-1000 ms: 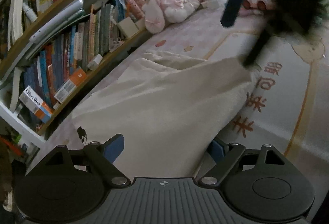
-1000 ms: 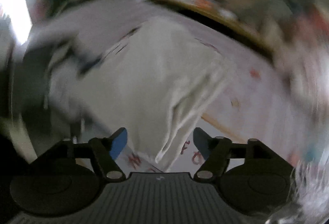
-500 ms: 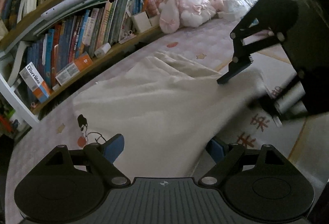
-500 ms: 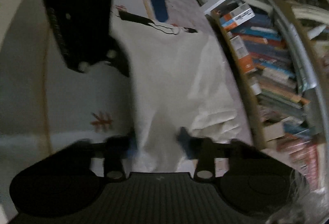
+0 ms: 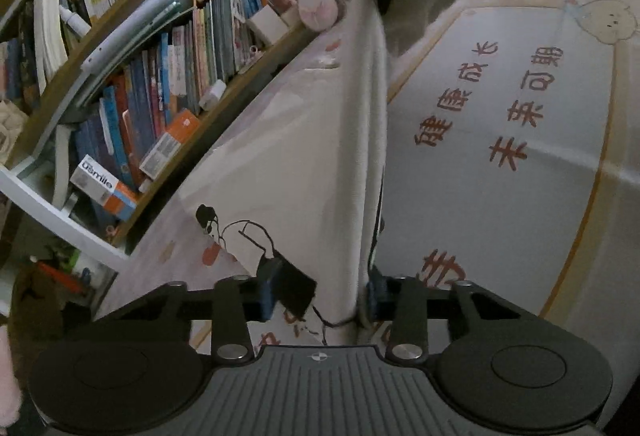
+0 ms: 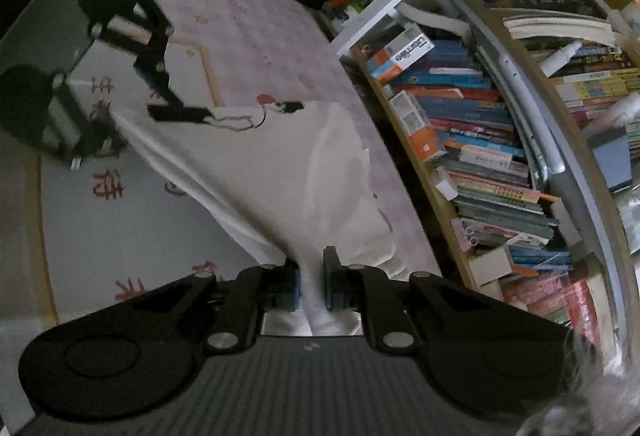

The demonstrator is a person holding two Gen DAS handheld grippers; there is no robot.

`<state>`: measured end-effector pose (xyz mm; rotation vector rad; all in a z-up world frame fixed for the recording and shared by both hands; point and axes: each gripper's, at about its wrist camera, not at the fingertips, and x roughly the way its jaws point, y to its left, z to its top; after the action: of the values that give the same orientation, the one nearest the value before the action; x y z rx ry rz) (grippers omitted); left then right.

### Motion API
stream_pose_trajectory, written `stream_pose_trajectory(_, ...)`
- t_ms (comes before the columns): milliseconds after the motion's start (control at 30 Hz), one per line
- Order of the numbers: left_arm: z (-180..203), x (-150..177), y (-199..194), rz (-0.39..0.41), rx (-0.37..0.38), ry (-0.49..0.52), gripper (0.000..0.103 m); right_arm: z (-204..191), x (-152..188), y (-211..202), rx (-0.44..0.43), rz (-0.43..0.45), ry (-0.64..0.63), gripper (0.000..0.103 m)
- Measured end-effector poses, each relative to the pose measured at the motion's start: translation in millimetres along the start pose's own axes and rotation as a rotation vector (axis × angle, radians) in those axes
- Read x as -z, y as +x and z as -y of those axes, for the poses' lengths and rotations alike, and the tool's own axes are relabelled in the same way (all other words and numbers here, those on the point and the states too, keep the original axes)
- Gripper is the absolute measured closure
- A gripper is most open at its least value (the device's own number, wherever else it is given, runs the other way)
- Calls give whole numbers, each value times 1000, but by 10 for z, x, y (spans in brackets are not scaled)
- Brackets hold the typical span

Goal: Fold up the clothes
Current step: 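Grasp the strip end with the left tool while the right tool holds it, then lift the strip end with both tools and fold it over onto the shirt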

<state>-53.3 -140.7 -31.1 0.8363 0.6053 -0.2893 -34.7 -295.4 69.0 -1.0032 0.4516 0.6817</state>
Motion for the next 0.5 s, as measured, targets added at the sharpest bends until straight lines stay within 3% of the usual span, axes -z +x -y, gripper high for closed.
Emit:
stream_pose_trajectory(167, 16, -4, 10, 4, 50, 70, 95, -142, 101, 52, -32, -40, -23, 92)
stream_pose_trajectory(333, -13, -14, -27, 21, 117, 123, 98, -263, 250, 110, -71, -85, -19, 85)
stream_pose_trajectory(500, -113, -67, -93, 29, 182, 155, 98, -305, 286, 64, -137, -103, 3, 94)
